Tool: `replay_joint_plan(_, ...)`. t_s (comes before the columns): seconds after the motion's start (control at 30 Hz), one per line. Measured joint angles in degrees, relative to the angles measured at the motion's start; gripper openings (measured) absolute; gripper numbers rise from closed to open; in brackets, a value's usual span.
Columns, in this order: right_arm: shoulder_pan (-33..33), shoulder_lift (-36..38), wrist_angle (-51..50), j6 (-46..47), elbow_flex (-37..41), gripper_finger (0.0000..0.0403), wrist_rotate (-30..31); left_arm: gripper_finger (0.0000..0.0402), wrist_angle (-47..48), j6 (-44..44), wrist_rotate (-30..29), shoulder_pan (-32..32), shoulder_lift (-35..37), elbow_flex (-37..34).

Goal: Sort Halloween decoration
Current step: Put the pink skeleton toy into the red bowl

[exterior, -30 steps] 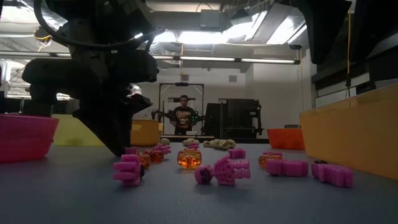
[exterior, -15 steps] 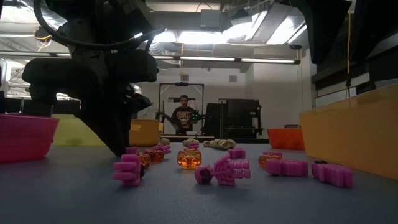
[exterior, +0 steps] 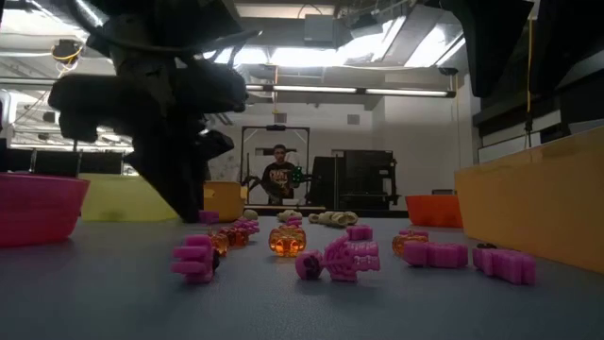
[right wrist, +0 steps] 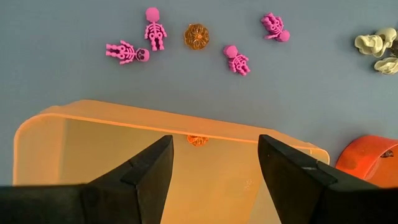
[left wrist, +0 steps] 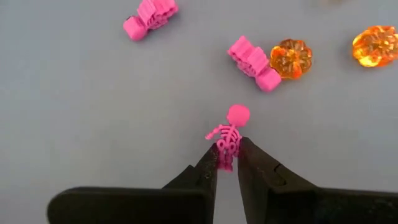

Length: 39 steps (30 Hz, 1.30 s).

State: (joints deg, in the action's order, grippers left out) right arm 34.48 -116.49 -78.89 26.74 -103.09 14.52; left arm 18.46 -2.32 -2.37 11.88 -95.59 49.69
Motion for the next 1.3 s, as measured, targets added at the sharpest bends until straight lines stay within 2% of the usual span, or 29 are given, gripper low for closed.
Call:
replay_joint_plan(0.3, 0.0, 0.0, 0.0, 0.0, 0.0, 0.0234, 0.0, 0.003, 13.6, 1.2, 0.4, 0.7, 0.1, 9.7)
replay_joint_plan(0.67, 0.0, 0.0, -1.3, -0.5, 0.0, 0.0234, 0.7, 0.003, 31.7, 2.1, 0.5, 4.4, 0.1, 21.7)
replay_joint_plan(0.93, -0.4, 0.0, -2.3, -8.1, 0.0, 0.0234, 8.8, 0.003, 44.7, -7.0, 0.6, 9.3, 0.2, 24.5)
replay_joint_plan(1.2, -5.4, 0.0, -2.2, -16.3, 0.0, 0.0234, 9.0, 0.003, 56.1, -21.3, 0.6, 15.6, 0.2, 24.5)
replay_joint_plan(1.3, -8.4, 0.0, -1.7, -20.6, 0.0, 0.0234, 9.0, 0.003, 57.3, -25.6, 0.5, 17.8, 0.2, 24.5)
